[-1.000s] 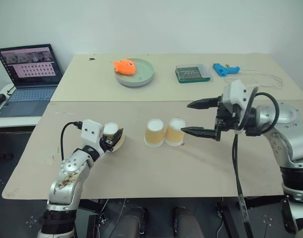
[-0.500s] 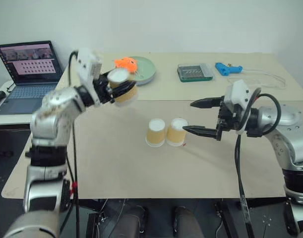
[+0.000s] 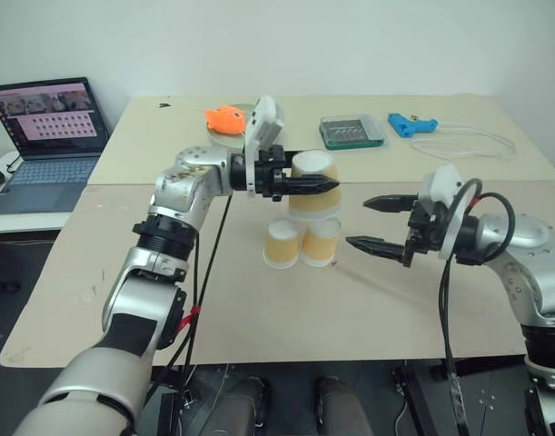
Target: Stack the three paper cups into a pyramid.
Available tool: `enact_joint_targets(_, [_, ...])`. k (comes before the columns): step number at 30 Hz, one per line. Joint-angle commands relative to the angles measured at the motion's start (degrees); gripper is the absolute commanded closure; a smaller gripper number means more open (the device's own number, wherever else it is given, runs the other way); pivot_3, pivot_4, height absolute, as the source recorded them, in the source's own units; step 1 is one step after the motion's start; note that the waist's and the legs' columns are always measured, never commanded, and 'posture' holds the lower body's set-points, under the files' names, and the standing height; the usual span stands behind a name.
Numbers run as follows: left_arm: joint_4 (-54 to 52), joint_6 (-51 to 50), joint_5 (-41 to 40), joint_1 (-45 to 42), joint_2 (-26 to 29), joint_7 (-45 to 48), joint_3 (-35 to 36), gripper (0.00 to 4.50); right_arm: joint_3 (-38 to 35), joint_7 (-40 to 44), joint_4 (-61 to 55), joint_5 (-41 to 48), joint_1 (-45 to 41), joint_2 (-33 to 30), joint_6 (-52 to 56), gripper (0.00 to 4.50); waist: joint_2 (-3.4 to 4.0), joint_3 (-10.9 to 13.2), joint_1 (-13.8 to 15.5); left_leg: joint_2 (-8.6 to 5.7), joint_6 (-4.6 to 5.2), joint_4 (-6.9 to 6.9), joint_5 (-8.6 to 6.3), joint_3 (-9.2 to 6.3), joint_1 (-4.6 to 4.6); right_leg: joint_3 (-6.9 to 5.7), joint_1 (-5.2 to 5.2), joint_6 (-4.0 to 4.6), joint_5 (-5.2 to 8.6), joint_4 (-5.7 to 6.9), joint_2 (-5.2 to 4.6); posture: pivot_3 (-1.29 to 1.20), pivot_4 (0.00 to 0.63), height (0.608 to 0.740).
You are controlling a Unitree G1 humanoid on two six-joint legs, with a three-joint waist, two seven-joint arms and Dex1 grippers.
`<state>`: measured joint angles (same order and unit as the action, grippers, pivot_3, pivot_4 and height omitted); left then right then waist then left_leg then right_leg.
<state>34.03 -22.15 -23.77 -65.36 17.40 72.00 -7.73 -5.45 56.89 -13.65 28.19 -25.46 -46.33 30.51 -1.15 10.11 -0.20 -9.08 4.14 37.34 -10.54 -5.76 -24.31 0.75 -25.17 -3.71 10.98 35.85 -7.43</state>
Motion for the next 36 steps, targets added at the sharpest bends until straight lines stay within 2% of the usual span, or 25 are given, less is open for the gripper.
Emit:
enact_joint_targets(1, [1.9,2.4,1.1,-2.7,-0.2,2.1,0.9,1.99,-2.5,-0.9,-2.0,0.5,0.4,-0.9,-0.3,0.0,0.0,0.0,-0.1,0.01,0.0,0.0,0.0,-0.01,0.0,-0.01,0.0,0.0,0.0,0.0,0.01,0.0,0.15,0.73])
enact_joint_targets(12, [4.2,0.9,4.6,-3.2,0.4,6.5,-0.1,1.99,-2.0,-2.2,-2.1,0.4,0.6,-0.7,-0.5,0.0,-0.01,0.0,0.0,-0.01,0.02,0.1,-0.01,-0.03,-0.02,-0.03,0.03,-0.03,-0.01,0.02,0.01,0.0,0.15,0.73])
enact_joint_targets(26, [4.5,0.8,7.4,-1.8,0.4,7.3,-0.6,1.99,-2.1,-2.6,-1.8,0.4,0.6,-0.7,-0.6,0.0,-0.01,0.0,0.0,-0.01,0.03,0.13,-0.01,-0.03,-0.02,-0.03,0.02,-0.03,-0.01,0.05,0.01,0.0,0.15,0.73])
enact_joint_targets(28, [4.7,1.0,7.7,-1.7,0.3,7.3,-0.7,1.03,-2.1,-2.6,-1.8,0.5,0.7,-0.7,-0.6,0.0,-0.01,0.0,0.0,-0.01,0.03,0.14,-0.01,-0.03,-0.02,-0.02,0.03,-0.03,-0.01,0.05,0.01,0.0,0.15,0.73])
enact_joint_targets(29, [4.7,1.0,7.7,-1.7,0.3,7.3,-0.7,0.9,-2.2,-2.7,-1.9,0.5,0.8,-0.8,-0.6,0.0,-0.01,0.0,0.0,-0.01,0.03,0.14,-0.01,-0.03,-0.02,-0.02,0.02,-0.03,-0.01,0.05,0.01,0.0,0.15,0.73])
enact_joint_targets(31, [4.4,0.9,8.0,-1.6,0.2,7.3,-0.6,0.1,-2.2,-2.7,-1.8,0.4,0.9,-0.8,-0.7,0.0,-0.01,0.0,0.0,-0.01,0.03,0.14,-0.01,-0.02,-0.02,-0.02,0.03,-0.03,-0.01,0.06,0.01,0.0,0.15,0.73])
enact_joint_targets(36, [5.4,1.6,8.3,-2.5,-0.1,5.9,0.1,0.04,-2.0,-2.7,-1.9,0.4,0.8,-0.8,-0.6,0.0,-0.01,0.0,0.0,-0.01,0.04,0.18,-0.02,-0.02,-0.02,-0.02,0.03,-0.03,-0.01,0.07,0.01,0.0,0.15,0.73])
